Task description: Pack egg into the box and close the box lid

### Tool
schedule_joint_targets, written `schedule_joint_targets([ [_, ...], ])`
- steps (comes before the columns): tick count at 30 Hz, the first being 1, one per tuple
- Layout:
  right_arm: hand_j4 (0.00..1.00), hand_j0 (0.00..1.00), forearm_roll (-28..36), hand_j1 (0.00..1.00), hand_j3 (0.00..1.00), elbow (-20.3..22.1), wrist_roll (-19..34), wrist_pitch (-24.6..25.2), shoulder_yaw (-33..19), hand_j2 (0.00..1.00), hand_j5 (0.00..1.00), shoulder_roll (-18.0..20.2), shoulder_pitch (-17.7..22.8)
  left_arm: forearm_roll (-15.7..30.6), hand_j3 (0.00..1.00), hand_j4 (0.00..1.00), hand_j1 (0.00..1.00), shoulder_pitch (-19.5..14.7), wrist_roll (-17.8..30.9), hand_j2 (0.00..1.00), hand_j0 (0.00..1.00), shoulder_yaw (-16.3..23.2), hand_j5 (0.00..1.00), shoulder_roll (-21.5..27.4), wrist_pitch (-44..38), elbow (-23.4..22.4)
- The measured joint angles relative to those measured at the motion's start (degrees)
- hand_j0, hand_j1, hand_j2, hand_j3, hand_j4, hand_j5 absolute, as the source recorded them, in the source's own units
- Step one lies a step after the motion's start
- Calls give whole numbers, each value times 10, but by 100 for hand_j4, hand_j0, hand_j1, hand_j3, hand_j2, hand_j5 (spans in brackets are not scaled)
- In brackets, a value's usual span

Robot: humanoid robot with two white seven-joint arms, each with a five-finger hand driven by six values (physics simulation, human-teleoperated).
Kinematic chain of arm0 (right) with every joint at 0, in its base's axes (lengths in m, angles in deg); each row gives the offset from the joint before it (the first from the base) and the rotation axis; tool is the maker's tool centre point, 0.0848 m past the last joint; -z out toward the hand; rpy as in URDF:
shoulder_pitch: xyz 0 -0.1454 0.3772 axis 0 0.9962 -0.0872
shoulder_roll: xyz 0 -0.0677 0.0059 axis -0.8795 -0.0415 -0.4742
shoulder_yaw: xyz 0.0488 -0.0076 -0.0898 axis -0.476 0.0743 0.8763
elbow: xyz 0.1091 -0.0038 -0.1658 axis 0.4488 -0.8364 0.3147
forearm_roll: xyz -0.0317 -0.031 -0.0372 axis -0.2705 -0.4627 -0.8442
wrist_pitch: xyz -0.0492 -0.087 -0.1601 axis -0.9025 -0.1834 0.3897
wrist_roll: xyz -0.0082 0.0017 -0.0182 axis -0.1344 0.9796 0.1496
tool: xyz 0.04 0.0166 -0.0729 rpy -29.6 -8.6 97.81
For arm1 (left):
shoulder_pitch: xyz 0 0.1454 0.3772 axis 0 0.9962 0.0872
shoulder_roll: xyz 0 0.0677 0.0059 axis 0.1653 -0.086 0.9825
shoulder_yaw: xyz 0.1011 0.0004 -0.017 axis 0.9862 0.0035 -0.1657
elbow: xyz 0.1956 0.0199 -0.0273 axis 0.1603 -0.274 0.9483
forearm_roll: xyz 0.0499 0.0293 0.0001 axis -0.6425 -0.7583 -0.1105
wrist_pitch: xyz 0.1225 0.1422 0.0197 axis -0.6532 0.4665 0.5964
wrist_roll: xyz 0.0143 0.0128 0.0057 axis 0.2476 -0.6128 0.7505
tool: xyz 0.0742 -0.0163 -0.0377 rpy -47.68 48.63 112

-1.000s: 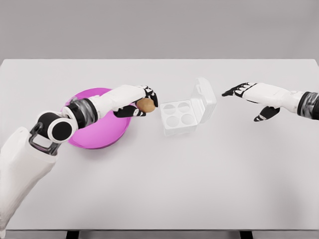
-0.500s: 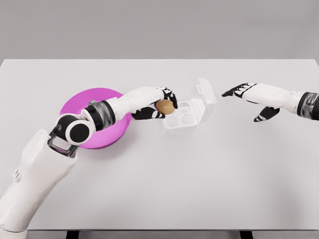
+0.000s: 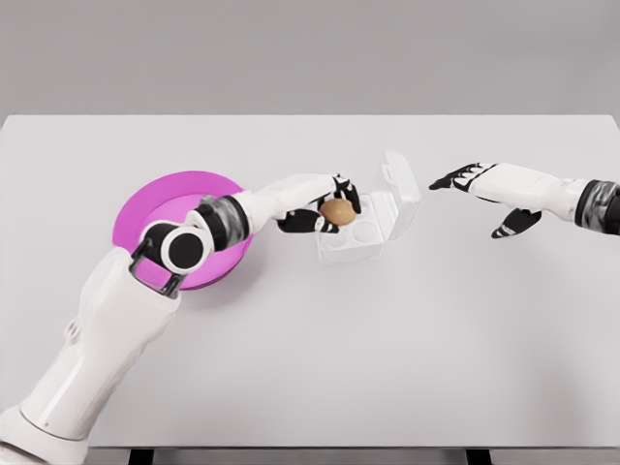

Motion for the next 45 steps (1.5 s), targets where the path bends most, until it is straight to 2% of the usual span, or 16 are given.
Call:
schedule_joint_targets([
  [8,100,100,0,100,100,1,0,0,0,100,100,1,0,0,39,39,39,-14,0,39,39,1,39,-15,1,-28],
  [12,100,100,0,100,100,1,0,0,0,100,100,1,0,1,49,49,49,-14,0,49,49,1,49,-17,2,-38],
  [13,100,100,0,100,100,1,0,0,0,100,100,1,1,1,55,55,55,-14,0,55,55,1,55,-17,2,-39],
  [15,100,100,0,100,100,1,0,0,0,100,100,0,0,1,61,61,61,-14,0,61,61,1,61,-17,2,-40],
  [22,100,100,0,100,100,1,0,0,1,100,100,0,0,2,76,76,76,-14,0,76,76,2,76,-17,2,-37],
  [26,100,100,0,100,100,2,0,0,2,100,100,0,0,2,79,79,79,-14,0,79,79,2,79,-17,2,-35],
  [30,100,100,0,100,100,9,0,0,2,100,100,0,2,3,88,88,88,-15,0,88,88,1,88,-15,2,-33],
  [33,100,100,0,100,100,12,0,0,2,100,100,-1,3,6,99,99,99,-16,0,99,99,-1,99,-12,2,-25],
  [35,100,100,0,100,100,12,0,0,3,100,100,-1,2,12,100,100,100,-15,0,100,100,-4,100,-8,2,-16],
  [37,100,100,0,100,100,17,0,0,4,100,100,0,4,36,100,100,100,-14,0,100,100,-5,100,12,2,3],
  [41,100,100,3,100,100,41,0,0,4,100,100,8,8,114,100,100,100,-6,0,100,100,-22,100,85,22,61],
  [43,100,100,4,100,100,50,0,0,4,100,100,12,12,160,100,100,100,-4,0,100,100,-37,100,127,93,80],
  [45,100,100,4,100,100,57,0,0,4,100,100,18,12,211,100,100,100,-1,0,100,100,-55,100,177,206,91],
])
